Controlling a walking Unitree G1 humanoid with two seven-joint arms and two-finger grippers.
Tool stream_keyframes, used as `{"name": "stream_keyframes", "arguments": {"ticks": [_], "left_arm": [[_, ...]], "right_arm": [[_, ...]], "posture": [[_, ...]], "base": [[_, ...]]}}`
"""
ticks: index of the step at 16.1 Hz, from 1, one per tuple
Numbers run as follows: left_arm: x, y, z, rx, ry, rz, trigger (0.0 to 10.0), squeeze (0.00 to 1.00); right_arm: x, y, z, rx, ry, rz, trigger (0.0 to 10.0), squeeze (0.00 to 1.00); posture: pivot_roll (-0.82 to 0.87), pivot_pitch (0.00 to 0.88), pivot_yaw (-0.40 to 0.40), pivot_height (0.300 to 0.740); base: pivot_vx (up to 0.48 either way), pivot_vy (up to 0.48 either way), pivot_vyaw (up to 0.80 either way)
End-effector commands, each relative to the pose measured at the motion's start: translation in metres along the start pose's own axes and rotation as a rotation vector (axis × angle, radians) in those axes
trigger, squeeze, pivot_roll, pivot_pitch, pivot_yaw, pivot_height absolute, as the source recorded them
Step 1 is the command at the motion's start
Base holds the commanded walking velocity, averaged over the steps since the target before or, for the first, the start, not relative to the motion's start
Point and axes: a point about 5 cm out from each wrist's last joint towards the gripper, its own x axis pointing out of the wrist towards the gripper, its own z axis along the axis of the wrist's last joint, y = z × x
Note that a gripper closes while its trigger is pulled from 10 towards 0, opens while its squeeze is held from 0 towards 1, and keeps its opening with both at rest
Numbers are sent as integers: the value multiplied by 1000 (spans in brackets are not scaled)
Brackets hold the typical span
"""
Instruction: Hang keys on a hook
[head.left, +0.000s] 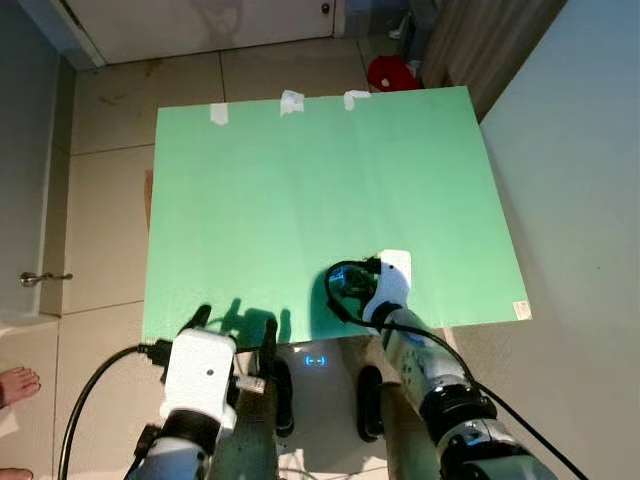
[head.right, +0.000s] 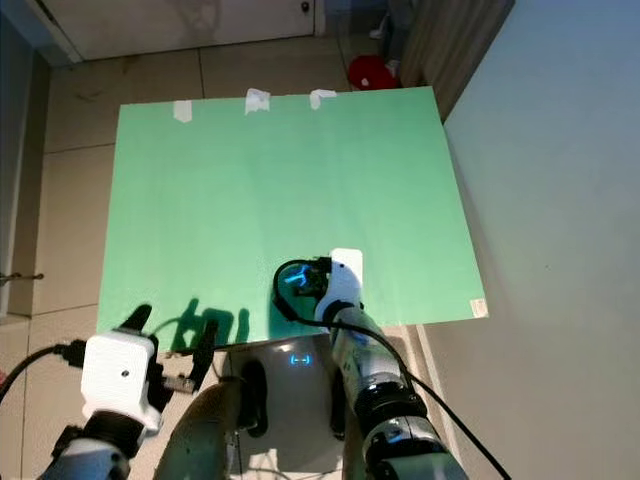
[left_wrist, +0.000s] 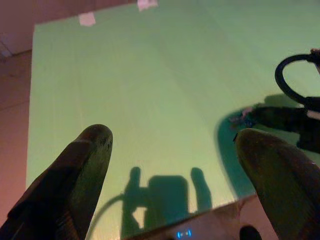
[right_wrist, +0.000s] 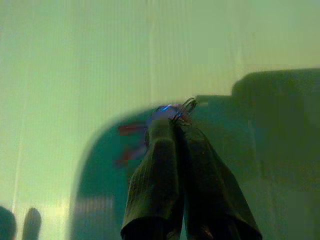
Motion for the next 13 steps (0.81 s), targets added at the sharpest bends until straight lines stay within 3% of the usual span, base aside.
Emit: {"name": "stream_keyframes", "arguments": {"ticks": [1, 2, 5, 8, 9, 10, 13], "left_arm": [[-3, -2, -8, -6, 40, -7, 10000, 0], [0, -4, -8, -10, 32, -9, 10000, 0], [4, -8, -8, -15, 25, -21, 10000, 0], [5, -8, -9, -12, 25, -25, 10000, 0], [6, -8, -9, -11, 24, -26, 10000, 0], [6, -8, -9, -9, 23, -28, 10000, 0], [5, -7, -8, -2, 22, -32, 10000, 0]], "right_arm": [[-2, -3, 3, 11, -17, -12, 0, 0], [-1, 0, 26, -4, -99, 12, 0, 0], [-3, -7, 48, 2, -161, 8, 0, 0], [-6, -10, 43, -4, -136, 0, 0, 0], [-6, -9, 36, -21, -98, -5, 1059, 0], [-7, -9, 29, -43, -76, -8, 10000, 1000], [-6, -5, 15, -13, -36, 12, 10000, 1000]], "posture": [[185, 405, -25, 740], [177, 403, -28, 740], [154, 398, -32, 740], [152, 386, -31, 740], [156, 381, -27, 740], [156, 381, -27, 740], [174, 373, -18, 740]], "base": [[0, 0, 0], [0, 0, 0], [0, 0, 0], [0, 0, 0], [0, 0, 0], [0, 0, 0], [0, 0, 0]]}}
